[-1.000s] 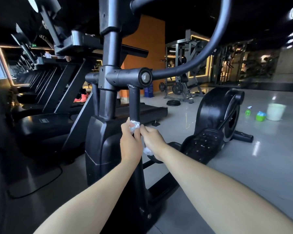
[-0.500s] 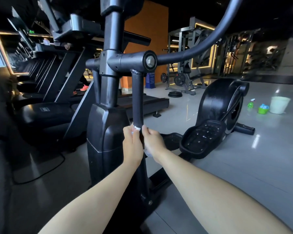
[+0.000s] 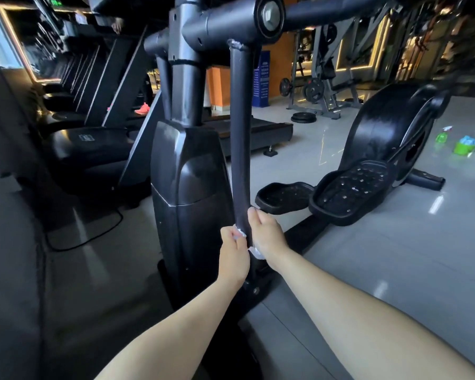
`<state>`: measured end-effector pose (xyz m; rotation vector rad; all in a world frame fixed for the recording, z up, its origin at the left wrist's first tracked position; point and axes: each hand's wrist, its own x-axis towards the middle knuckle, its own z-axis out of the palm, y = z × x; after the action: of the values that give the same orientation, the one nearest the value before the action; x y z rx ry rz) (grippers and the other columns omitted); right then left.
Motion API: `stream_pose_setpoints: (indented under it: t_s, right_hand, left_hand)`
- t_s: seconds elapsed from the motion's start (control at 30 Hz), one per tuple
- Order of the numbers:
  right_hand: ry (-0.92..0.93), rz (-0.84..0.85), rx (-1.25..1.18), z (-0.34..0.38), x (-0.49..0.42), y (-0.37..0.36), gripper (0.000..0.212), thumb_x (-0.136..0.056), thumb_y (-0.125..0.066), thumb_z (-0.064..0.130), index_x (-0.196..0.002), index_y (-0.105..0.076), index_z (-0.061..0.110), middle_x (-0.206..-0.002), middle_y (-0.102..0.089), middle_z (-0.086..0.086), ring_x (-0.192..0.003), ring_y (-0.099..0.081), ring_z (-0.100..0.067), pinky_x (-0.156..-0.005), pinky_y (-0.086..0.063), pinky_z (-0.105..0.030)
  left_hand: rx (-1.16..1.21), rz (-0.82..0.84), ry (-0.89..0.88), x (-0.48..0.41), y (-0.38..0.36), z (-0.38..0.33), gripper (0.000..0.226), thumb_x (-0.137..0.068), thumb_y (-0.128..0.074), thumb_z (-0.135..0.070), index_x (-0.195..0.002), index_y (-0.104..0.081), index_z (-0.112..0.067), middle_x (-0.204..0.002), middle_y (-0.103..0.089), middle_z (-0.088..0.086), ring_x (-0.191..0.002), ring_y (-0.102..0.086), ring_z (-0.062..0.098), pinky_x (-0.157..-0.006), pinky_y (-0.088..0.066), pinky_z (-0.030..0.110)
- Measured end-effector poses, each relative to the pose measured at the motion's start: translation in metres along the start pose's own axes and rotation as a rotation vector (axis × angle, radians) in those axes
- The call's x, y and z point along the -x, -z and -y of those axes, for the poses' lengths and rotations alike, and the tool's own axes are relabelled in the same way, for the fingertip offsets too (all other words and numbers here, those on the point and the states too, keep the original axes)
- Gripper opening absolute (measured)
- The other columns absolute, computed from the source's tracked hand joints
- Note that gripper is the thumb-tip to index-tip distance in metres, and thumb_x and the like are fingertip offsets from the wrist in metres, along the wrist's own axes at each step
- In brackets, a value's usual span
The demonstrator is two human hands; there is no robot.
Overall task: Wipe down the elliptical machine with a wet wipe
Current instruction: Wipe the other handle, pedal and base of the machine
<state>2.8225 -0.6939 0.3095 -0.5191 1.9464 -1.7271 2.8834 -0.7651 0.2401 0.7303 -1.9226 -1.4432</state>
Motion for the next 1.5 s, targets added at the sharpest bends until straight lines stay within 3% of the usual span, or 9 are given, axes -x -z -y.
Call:
stream_pose_setpoints:
  t_s: [0.17,0.5,0.57,0.63,0.77,0.93,1.13,1.33,1.5]
  right_hand:
    - [-0.004,-0.011,0.045,-0.033,-0.003,0.001,0.037,-0.105,-0.039,0.038,-0.073,-0.052,0.026,-0.073,-0.042,0.007,-0.069,-0.045,-0.014,-0.047,-0.050,-0.020]
    - [-0.247,-0.084,0.086,-0.125,-0.001,0.003,0.043,-0.097,-0.050,0.028,-0.055,-0.053,0.025,-0.065,-0.045,0.002,-0.060,-0.042,-0.017,-0.064,-0.063,-0.040]
    - [-0.327,-0.035,-0.022,-0.140,0.007,0.001,0.017,-0.096,-0.060,0.037,-0.083,-0.069,0.034,-0.092,-0.063,0.003,-0.083,-0.059,-0.015,-0.056,-0.057,-0.026]
    - [-0.335,-0.005,-0.101,-0.144,0.006,-0.002,0.029,-0.093,-0.067,0.048,-0.115,-0.063,0.029,-0.112,-0.065,0.002,-0.104,-0.062,-0.016,-0.053,-0.053,-0.020]
    - [-0.341,0.044,-0.104,-0.143,-0.002,-0.013,0.030,-0.090,-0.072,0.042,-0.114,-0.060,0.029,-0.107,-0.070,0.006,-0.100,-0.068,-0.012,-0.070,-0.057,-0.028]
    - [-0.286,-0.052,-0.086,-0.151,-0.007,-0.012,0.007,-0.096,-0.062,0.032,-0.100,-0.064,0.027,-0.100,-0.071,-0.002,-0.090,-0.068,-0.020,-0.054,-0.053,-0.026]
    - [-0.423,-0.286,-0.373,-0.157,-0.033,-0.004,0.025,-0.095,-0.066,0.019,-0.072,-0.075,0.022,-0.090,-0.069,0.002,-0.087,-0.064,-0.021,-0.085,-0.061,-0.045]
    - [-0.400,-0.124,-0.449,-0.118,-0.028,-0.012,0.028,-0.097,-0.058,0.011,-0.093,-0.082,0.024,-0.103,-0.075,0.001,-0.098,-0.067,-0.022,-0.080,-0.062,-0.043]
    - [-0.209,0.010,-0.345,-0.026,-0.029,-0.003,0.029,-0.090,-0.058,0.015,-0.066,-0.074,0.018,-0.064,-0.062,0.000,-0.068,-0.056,-0.018,-0.063,-0.050,-0.029]
  left_hand:
    - [-0.032,0.066,0.128,0.006,-0.010,0.041,0.009,-0.104,-0.036,-0.018,-0.096,-0.038,-0.022,-0.086,-0.054,-0.003,-0.074,-0.050,0.017,-0.071,-0.046,0.037]
    - [-0.162,0.172,0.285,0.013,-0.004,0.083,0.013,-0.097,-0.050,-0.009,-0.103,-0.047,-0.021,-0.096,-0.068,-0.002,-0.077,-0.062,0.018,-0.075,-0.055,0.032]
    - [-0.203,0.186,0.200,0.017,0.004,0.082,0.030,-0.098,-0.054,-0.010,-0.119,-0.044,-0.027,-0.093,-0.073,-0.002,-0.083,-0.070,0.021,-0.080,-0.059,0.038]
    - [-0.248,0.214,0.152,0.020,0.007,0.079,0.057,-0.099,-0.055,-0.013,-0.143,-0.031,-0.039,-0.093,-0.075,-0.006,-0.084,-0.072,0.014,-0.078,-0.059,0.033]
    - [-0.322,0.238,0.148,0.032,0.002,0.066,0.083,-0.099,-0.046,-0.007,-0.160,-0.003,-0.045,-0.110,-0.071,-0.010,-0.088,-0.069,0.007,-0.072,-0.051,0.015]
    - [-0.370,0.308,0.091,0.034,0.006,0.059,0.094,-0.094,-0.058,-0.011,-0.161,0.002,-0.039,-0.105,-0.058,-0.032,-0.095,-0.065,-0.005,-0.080,-0.053,0.015]
    - [-0.275,0.247,-0.044,0.019,0.017,0.054,0.069,-0.098,-0.054,-0.012,-0.155,-0.030,-0.042,-0.127,-0.058,-0.029,-0.115,-0.057,-0.007,-0.097,-0.047,0.016]
    - [-0.224,0.172,-0.074,0.005,0.012,0.028,0.044,-0.105,-0.051,-0.026,-0.147,-0.045,-0.031,-0.101,-0.070,-0.020,-0.096,-0.065,-0.002,-0.085,-0.049,0.015]
    - [-0.124,0.127,-0.188,-0.005,0.016,-0.021,0.029,-0.107,-0.041,-0.021,-0.130,-0.056,-0.030,-0.104,-0.069,-0.017,-0.102,-0.064,0.003,-0.083,-0.046,0.016]
